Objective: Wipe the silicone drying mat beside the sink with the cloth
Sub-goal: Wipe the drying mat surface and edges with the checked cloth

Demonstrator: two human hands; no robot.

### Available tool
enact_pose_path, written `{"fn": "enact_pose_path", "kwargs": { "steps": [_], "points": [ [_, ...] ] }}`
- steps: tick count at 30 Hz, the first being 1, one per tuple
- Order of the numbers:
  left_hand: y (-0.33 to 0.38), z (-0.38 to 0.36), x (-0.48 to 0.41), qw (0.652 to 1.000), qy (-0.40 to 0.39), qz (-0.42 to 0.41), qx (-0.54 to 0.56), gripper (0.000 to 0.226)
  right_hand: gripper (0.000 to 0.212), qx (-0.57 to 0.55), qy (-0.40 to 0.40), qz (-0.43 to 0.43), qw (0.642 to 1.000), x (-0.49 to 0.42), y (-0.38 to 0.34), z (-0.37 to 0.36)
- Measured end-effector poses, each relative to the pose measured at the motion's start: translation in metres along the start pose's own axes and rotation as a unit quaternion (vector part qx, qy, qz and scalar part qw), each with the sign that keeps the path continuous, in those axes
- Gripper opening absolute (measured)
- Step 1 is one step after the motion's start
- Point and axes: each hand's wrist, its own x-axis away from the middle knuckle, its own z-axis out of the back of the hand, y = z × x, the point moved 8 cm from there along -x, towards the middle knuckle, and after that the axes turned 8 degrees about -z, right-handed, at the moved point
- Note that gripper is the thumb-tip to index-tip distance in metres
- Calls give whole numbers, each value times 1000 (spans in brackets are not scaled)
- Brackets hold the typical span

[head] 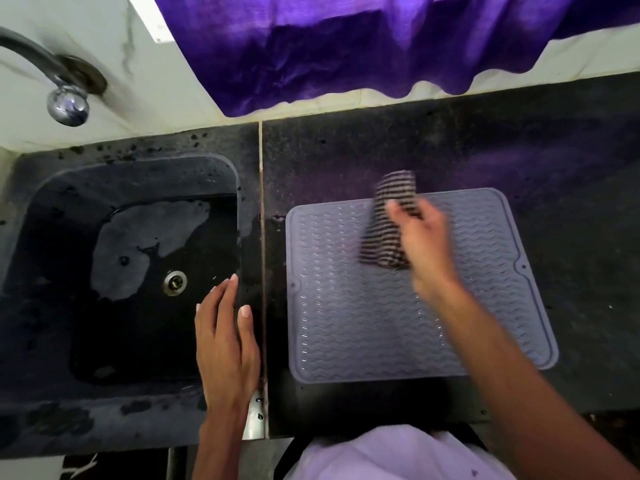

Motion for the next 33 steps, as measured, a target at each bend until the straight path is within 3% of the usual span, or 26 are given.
{"fn": "enact_pose_path", "kwargs": {
  "steps": [2, 4, 7, 12, 18, 20, 24, 26, 28, 31, 33],
  "points": [
    [-3, -1, 0, 1000, -1, 5, 0, 48, 25, 212, 102, 86, 968, -18, -17, 43],
    [-5, -4, 0, 1000, -6, 4, -2, 48, 29, 385, 186, 135, 894, -36, -15, 63],
    [-5, -6, 0, 1000, -13, -5, -6, 48, 38, 448, 207, 139, 859, -45, 17, 48],
    [-3, -3, -1, 1000, -13, -6, -4, 48, 43, 396, 212, 119, 885, -15, 36, -25],
    [-6, 2, 0, 1000, -6, 21, 0, 51, 37, 341, -9, 117, 933, 4, 67, -151],
    [-6, 6, 0, 1000, 0, 25, 4, 51, 28, 274, -71, 64, 957, 6, 69, -167],
    [-7, 8, -1, 999, 6, 34, 10, 51, 11, 44, -116, -13, 992, 15, 41, -142],
    [-9, 5, -1, 999, -2, 33, 8, 51, 10, -6, -114, -9, 993, 16, 16, -111],
    [-10, 0, -2, 999, -13, 31, 10, 51, 12, 21, -52, 42, 998, 9, -10, -72],
    [-8, -8, -3, 999, -25, 26, 13, 50, 27, 218, 75, 133, 964, -5, -27, -22],
    [-7, -13, -2, 999, -30, 24, 16, 49, 32, 325, 119, 129, 929, -17, -9, -1]
  ]
}}
